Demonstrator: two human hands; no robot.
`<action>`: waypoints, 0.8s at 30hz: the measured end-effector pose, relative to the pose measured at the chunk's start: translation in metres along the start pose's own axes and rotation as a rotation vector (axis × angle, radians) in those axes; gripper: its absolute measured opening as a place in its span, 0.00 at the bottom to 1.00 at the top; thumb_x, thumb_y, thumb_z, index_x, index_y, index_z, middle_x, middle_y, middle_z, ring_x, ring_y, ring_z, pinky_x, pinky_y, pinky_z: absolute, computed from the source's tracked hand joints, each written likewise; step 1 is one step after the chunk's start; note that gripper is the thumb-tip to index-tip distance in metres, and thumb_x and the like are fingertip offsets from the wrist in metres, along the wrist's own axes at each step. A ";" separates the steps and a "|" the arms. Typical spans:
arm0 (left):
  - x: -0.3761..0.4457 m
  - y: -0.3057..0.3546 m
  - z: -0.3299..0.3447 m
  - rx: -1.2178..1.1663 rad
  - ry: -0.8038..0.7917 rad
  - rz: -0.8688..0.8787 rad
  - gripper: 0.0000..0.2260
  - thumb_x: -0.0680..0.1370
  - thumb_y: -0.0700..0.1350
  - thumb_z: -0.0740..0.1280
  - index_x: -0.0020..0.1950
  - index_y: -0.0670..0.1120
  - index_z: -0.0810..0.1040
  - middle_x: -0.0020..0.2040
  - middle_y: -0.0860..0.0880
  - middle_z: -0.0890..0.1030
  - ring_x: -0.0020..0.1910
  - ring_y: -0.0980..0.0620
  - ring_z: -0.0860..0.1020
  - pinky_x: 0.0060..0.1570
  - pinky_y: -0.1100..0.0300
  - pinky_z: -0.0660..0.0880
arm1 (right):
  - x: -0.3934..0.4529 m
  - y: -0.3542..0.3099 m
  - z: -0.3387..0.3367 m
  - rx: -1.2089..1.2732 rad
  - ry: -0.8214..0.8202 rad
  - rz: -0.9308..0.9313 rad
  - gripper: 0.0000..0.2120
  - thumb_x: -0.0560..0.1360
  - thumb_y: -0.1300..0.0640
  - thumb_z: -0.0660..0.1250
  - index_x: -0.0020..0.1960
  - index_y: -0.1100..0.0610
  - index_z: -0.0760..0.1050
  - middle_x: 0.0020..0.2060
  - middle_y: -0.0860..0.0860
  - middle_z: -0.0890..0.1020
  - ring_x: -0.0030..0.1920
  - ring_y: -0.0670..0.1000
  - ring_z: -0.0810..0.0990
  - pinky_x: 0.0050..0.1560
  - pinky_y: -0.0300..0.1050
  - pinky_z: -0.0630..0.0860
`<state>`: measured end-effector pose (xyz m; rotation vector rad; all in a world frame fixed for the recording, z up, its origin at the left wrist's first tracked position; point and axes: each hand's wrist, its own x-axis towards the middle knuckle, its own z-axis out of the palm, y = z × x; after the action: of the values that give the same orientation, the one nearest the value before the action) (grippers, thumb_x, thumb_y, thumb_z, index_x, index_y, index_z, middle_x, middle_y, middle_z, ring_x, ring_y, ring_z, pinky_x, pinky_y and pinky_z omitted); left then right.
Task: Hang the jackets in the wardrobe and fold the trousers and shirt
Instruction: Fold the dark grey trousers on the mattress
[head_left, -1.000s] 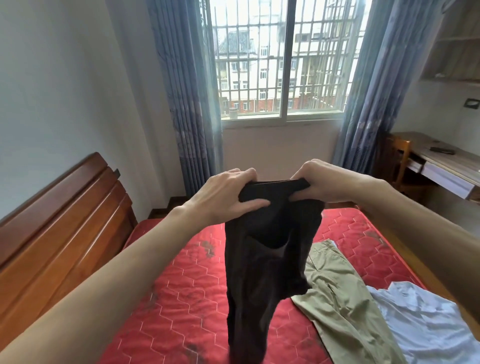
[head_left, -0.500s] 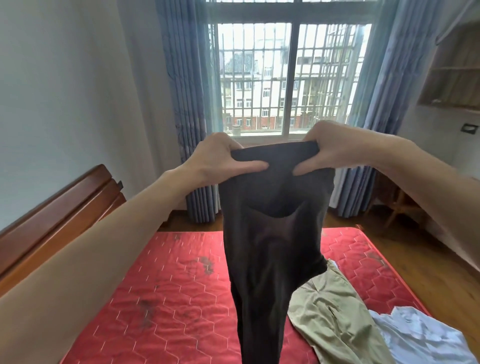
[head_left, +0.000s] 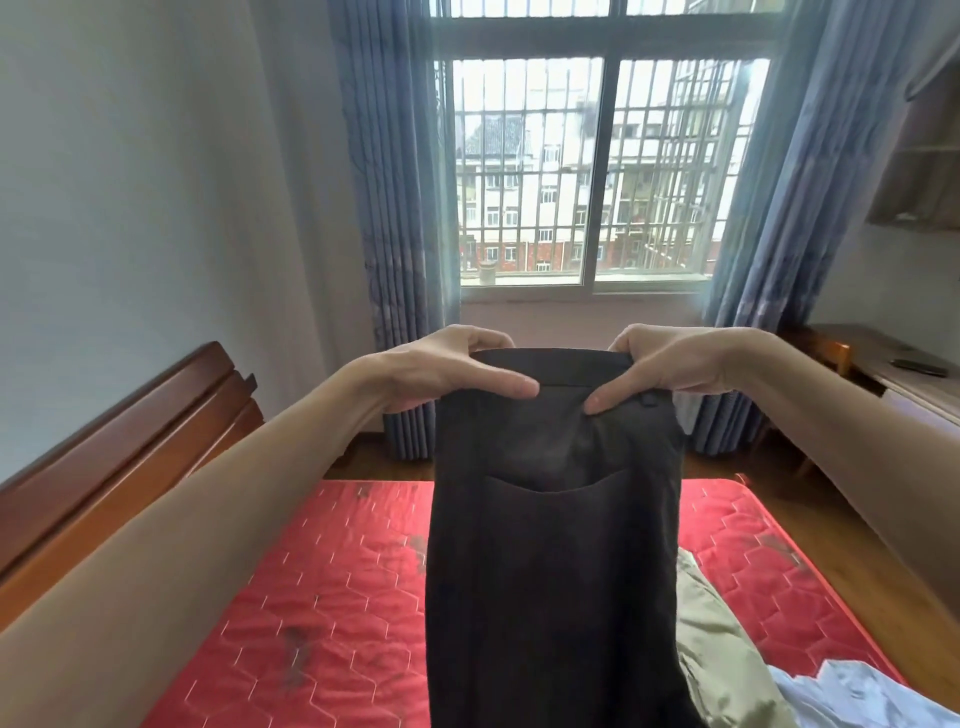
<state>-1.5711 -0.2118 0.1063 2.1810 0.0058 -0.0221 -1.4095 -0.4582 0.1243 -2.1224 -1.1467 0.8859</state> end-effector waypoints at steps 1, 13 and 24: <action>0.007 -0.003 -0.008 0.014 -0.031 -0.026 0.43 0.65 0.61 0.82 0.75 0.46 0.73 0.73 0.47 0.76 0.73 0.45 0.74 0.75 0.43 0.69 | 0.012 0.001 -0.005 -0.054 0.060 -0.016 0.19 0.67 0.47 0.84 0.52 0.58 0.88 0.49 0.55 0.89 0.50 0.55 0.89 0.51 0.46 0.85; 0.106 -0.066 -0.079 0.763 0.602 0.203 0.15 0.79 0.62 0.70 0.53 0.51 0.85 0.44 0.55 0.84 0.41 0.57 0.79 0.55 0.51 0.81 | 0.154 -0.005 -0.025 -0.861 0.655 -0.238 0.08 0.84 0.56 0.66 0.53 0.56 0.83 0.48 0.55 0.86 0.50 0.59 0.84 0.51 0.52 0.79; 0.096 -0.044 -0.097 1.121 0.766 0.454 0.15 0.83 0.56 0.66 0.52 0.44 0.79 0.45 0.49 0.84 0.50 0.48 0.80 0.45 0.50 0.79 | 0.138 -0.028 -0.033 -1.205 0.979 -0.185 0.04 0.83 0.62 0.65 0.49 0.56 0.73 0.37 0.52 0.78 0.37 0.60 0.80 0.36 0.50 0.73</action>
<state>-1.4747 -0.1079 0.1240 3.0702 -0.0846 1.3468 -1.3407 -0.3314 0.1263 -2.6165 -1.3469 -1.1755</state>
